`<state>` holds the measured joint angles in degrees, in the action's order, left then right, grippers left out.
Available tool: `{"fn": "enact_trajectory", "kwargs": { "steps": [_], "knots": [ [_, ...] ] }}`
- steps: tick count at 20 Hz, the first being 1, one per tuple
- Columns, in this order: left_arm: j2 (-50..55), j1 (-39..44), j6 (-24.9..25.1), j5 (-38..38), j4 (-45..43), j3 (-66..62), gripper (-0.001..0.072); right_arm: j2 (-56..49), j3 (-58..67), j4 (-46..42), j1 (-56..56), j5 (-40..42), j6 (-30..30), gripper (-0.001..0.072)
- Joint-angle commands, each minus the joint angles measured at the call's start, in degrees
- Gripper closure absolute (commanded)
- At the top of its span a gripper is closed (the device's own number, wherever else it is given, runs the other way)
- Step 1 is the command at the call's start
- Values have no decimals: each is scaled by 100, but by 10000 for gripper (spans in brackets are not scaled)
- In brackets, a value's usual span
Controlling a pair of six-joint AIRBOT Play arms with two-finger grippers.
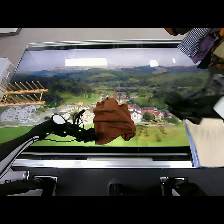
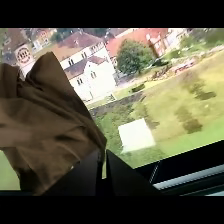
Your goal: Fold the clothes and pants, and hang the long-sleeved shirts on hangers.
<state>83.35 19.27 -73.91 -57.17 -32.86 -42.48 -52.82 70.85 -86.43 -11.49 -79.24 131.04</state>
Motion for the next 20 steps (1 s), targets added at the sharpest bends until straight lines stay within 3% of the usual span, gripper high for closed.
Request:
{"fn": "enact_trajectory", "kwargs": {
  "steps": [1,3,4,5,6,7,9,13,20],
  "knots": [
    [-4,-2,-17,-289,13,-35,692,-1270,190,1213,236,485,-317,631],
    [-2,-2,-68,-334,13,-35,692,-2109,367,3279,970,780,-1316,560],
    [-4,-2,-66,-345,13,-35,692,-2487,407,4321,1342,1027,-2243,467],
    [-4,-2,-66,-348,13,-35,692,-2798,413,4972,1637,1228,-3069,449],
    [-4,-2,-63,-345,13,-35,692,-3117,413,5316,1875,1360,-3526,443],
    [-2,-2,-63,-345,13,-35,692,-3405,413,5473,2026,1384,-3766,365],
    [-2,-2,-63,-345,13,-35,692,-4002,413,5519,2083,1276,-4277,336],
    [-2,-2,-136,-365,13,-35,692,-4736,413,5517,1668,1272,-4815,333],
    [0,-2,-151,-435,13,-35,692,-5230,413,5466,1180,1532,-4723,334]
  ]
}}
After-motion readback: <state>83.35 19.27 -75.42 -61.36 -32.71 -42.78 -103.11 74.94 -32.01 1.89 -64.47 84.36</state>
